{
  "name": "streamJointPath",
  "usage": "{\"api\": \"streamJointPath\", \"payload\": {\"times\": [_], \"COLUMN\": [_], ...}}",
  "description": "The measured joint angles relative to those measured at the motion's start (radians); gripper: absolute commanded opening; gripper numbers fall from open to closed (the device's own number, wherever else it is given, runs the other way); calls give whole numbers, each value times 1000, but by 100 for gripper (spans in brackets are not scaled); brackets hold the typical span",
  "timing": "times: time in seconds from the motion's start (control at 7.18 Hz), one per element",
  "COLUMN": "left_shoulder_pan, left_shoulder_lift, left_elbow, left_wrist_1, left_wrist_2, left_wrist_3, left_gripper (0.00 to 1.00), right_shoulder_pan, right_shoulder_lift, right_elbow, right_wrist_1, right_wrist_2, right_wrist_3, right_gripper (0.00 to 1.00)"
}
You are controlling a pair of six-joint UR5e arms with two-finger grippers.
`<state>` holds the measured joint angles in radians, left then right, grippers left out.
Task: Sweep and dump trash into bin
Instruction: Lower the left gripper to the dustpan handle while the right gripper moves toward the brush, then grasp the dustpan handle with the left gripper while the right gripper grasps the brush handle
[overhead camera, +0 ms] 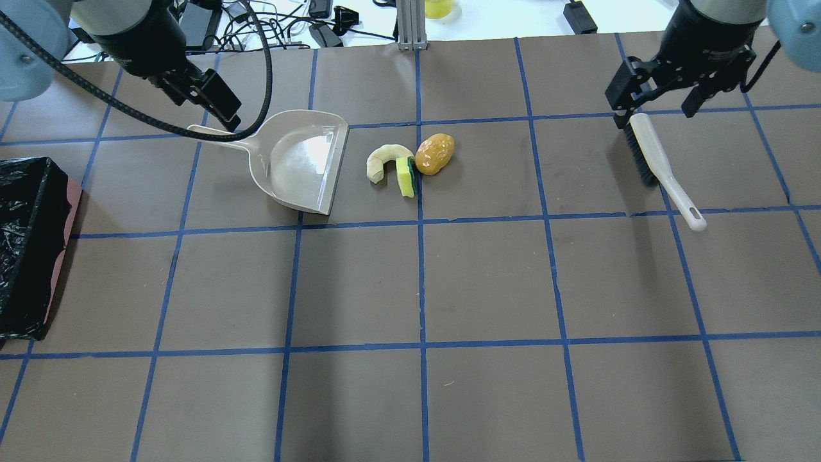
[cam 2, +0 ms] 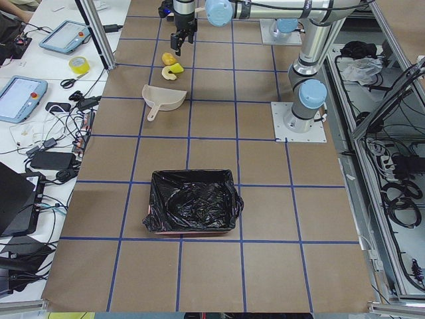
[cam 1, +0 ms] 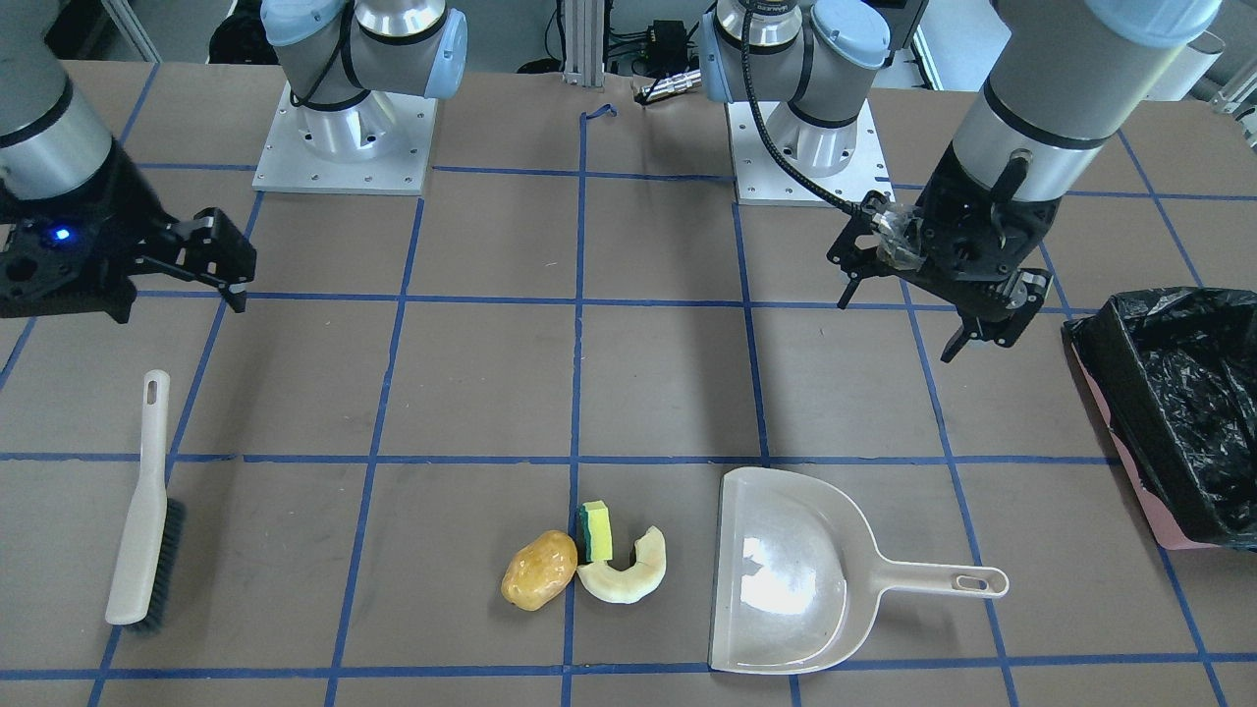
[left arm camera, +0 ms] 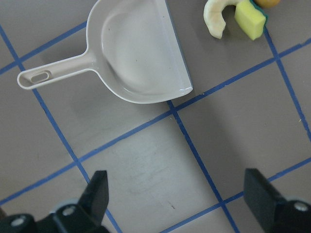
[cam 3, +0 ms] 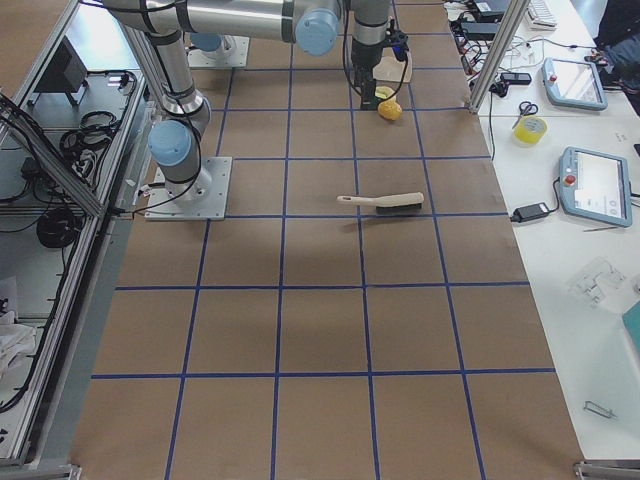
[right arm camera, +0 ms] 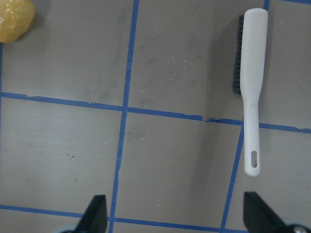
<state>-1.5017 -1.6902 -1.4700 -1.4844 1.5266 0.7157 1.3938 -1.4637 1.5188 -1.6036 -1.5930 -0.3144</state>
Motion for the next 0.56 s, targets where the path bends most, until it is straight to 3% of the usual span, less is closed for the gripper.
{"api": "streamJointPath", "payload": {"times": [0.28,0.56], "left_shoulder_pan": [22,83], "left_shoulder_lift": [-68,-142], "left_elbow": [9,17], "left_wrist_1": [27,42], "left_wrist_2": [0,5], "left_wrist_3": [313,639], "left_gripper": [100,100], "right_shoulder_pan": [-107,-187], "right_shoulder_lift": [77,121], "right_elbow": [25,146], "right_wrist_1": [-52,-216], "right_wrist_2": [-17,-18], "right_wrist_3": [-144,-267], "right_gripper": [100,100]}}
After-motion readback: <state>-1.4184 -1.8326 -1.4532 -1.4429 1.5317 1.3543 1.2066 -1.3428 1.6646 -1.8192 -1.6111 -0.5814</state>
